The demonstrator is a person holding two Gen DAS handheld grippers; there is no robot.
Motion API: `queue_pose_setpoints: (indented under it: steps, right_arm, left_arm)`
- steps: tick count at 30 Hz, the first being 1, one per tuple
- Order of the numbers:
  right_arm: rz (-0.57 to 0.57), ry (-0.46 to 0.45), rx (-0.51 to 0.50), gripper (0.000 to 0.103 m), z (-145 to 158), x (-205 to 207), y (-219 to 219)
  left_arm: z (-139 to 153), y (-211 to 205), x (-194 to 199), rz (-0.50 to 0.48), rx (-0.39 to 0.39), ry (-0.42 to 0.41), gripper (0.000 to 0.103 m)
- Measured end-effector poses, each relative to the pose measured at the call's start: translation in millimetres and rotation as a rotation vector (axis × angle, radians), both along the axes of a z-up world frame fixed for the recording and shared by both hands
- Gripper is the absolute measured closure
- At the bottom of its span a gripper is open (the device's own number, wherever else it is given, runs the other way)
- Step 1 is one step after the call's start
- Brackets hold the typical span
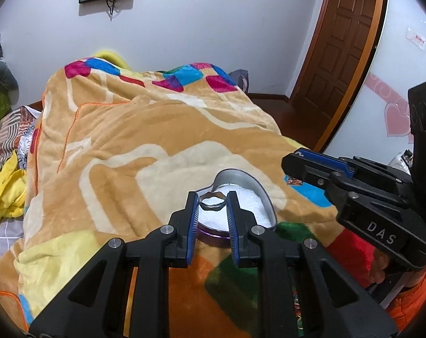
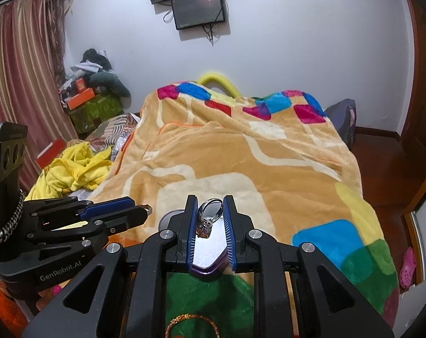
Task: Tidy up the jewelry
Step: 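Carry the silver ring with the left tool onto the tin's white cushion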
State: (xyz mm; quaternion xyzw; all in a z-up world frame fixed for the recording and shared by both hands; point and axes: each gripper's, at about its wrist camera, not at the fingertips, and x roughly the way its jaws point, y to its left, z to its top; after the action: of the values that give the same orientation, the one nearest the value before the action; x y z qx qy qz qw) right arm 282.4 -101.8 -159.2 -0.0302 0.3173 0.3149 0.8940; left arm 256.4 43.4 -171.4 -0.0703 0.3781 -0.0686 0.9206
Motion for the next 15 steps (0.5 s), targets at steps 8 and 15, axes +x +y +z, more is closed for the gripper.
queue_pose_setpoints:
  steps: [8, 15]
  right_arm:
    - [0.028, 0.065, -0.022, 0.087, -17, 16, 3]
    - [0.055, 0.101, -0.048, 0.086, -24, 24, 6]
  left_arm:
    - [-15, -2, 15, -0.018, -0.017, 0.045, 0.084]
    - [-23, -4, 27, -0.042, -0.029, 0.074, 0.084]
